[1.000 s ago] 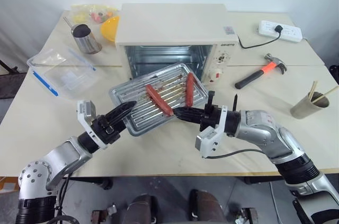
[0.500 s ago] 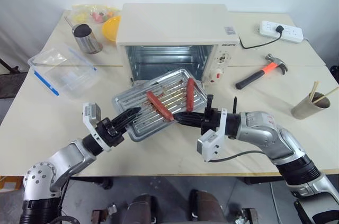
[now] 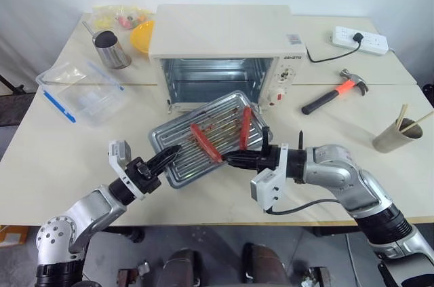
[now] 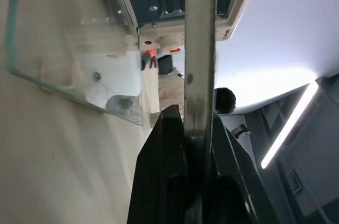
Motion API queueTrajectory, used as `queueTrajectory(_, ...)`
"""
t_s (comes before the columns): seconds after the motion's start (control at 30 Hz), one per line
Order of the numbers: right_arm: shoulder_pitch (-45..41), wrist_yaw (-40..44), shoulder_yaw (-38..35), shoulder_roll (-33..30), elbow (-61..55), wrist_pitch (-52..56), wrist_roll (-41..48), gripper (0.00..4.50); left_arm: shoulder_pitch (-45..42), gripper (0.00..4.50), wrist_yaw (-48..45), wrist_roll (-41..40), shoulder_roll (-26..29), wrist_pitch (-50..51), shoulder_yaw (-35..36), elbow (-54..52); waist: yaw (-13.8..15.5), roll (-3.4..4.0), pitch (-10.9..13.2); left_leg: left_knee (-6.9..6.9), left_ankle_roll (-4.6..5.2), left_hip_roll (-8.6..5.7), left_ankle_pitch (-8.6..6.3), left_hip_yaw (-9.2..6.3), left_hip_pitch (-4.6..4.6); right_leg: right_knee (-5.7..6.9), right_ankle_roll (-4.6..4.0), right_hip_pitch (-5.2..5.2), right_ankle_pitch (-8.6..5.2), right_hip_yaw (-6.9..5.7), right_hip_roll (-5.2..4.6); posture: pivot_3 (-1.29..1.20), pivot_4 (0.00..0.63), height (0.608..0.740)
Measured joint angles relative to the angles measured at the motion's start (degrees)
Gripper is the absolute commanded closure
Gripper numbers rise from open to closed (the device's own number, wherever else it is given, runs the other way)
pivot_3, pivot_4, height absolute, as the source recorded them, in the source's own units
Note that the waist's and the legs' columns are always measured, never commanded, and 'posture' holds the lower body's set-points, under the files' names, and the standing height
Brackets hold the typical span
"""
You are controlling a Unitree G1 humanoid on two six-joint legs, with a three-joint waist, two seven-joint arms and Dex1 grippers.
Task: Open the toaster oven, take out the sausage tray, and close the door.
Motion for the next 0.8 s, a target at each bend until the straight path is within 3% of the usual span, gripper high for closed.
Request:
queueTrajectory(0.33,0.68,5.37,0.27,-1.49,-5.66,3.4,6.47,0.04,0.13,4.5,2.24,0.49,-0.84,1.3,0.8,2.45,0.05,0.0,0.0,0.0,0.0,0.0,0.0,-0.04,0.01,-0.07,0.0,0.08,0.0,-0.03,0.01,0.0,0.15,0.74)
queueTrajectory(0.43,0.68,6.66,0.33,-1.49,-6.25,4.71,8.04,0.04,0.12,4.5,2.46,0.49,-0.92,1.6,1.2,2.45,0.06,0.0,0.0,0.0,0.0,0.0,0.0,-0.03,0.01,-0.07,0.0,0.08,0.0,-0.03,0.01,0.0,0.15,0.74)
queueTrajectory(0.6,0.34,10.67,0.24,-1.47,-6.85,12.85,18.11,0.04,0.14,4.5,3.06,0.5,-0.95,2.3,1.39,2.45,0.05,0.0,0.0,0.0,0.01,0.0,0.0,-0.07,0.01,-0.14,0.0,0.12,0.0,-0.06,0.01,0.0,0.15,0.74)
queueTrajectory(0.8,-0.88,18.58,-3.86,-1.93,-6.67,26.93,38.59,0.04,2.83,4.5,2.87,0.51,-3.07,2.14,5.99,1.13,0.03,0.0,0.0,-0.09,0.02,0.02,-0.02,-0.25,0.01,-0.4,0.0,0.3,0.0,-0.23,0.03,0.0,0.15,0.74)
